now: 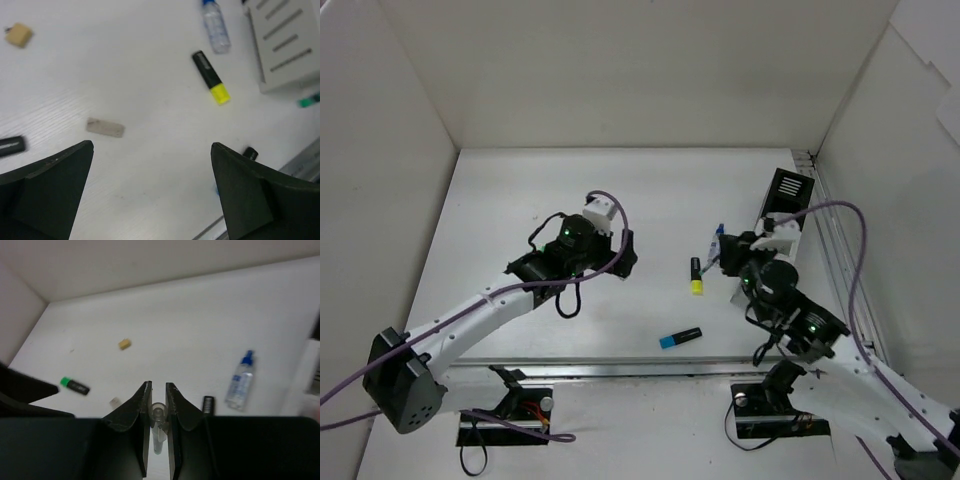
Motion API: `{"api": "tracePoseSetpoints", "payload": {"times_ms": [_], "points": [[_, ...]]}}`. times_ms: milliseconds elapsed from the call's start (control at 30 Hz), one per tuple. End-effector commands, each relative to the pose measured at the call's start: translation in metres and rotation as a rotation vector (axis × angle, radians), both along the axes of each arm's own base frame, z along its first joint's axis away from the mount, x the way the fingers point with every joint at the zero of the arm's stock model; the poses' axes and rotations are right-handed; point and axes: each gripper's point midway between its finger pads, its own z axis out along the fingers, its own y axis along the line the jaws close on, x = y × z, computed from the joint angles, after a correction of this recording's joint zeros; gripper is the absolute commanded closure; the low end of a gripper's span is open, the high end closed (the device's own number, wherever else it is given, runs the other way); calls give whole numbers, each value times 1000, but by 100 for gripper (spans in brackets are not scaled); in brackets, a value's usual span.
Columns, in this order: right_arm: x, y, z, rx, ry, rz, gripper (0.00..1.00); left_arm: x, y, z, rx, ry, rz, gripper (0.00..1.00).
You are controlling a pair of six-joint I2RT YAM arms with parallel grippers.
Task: Sort the stationery into containers
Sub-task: Place the pen in the storage box.
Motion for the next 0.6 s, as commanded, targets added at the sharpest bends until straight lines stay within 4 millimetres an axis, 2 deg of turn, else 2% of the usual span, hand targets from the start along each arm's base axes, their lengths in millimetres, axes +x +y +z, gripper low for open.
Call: {"api": "tracePoseSetpoints", "payload": {"times_ms": [0, 33, 67, 133, 167, 233, 267, 400, 433, 500, 533, 567], "points": [[-9, -94, 25, -125, -54, -371, 100, 30, 62, 17, -81, 50, 332, 1], [-17, -111, 29, -119, -65, -422, 100, 29, 76, 3, -101, 108, 388, 1], [-23, -130, 28, -151, -66, -505, 100, 37, 98, -4, -119, 135, 452, 1], [-35, -156, 32, -156, -81, -608, 100, 36, 113, -18, -168, 197, 488, 1], [-38, -163, 29, -184, -79, -632, 100, 41, 128, -23, -190, 217, 531, 1], [-43, -178, 28, -201, -77, -705, 100, 42, 142, -37, -211, 263, 584, 0], [-43, -180, 25, -215, -71, -718, 100, 47, 153, -40, -231, 281, 621, 1], [-35, -176, 17, -256, -44, -717, 100, 57, 170, -63, -249, 363, 703, 0], [-28, -169, 11, -275, -25, -685, 100, 59, 171, -66, -251, 374, 710, 1], [-22, -169, 3, -291, -1, -692, 100, 66, 173, -67, -279, 395, 725, 0], [-16, -167, -4, -319, 22, -696, 100, 68, 171, -75, -273, 420, 721, 0], [-12, -173, -11, -328, 40, -725, 100, 70, 170, -76, -283, 427, 723, 1]]}}
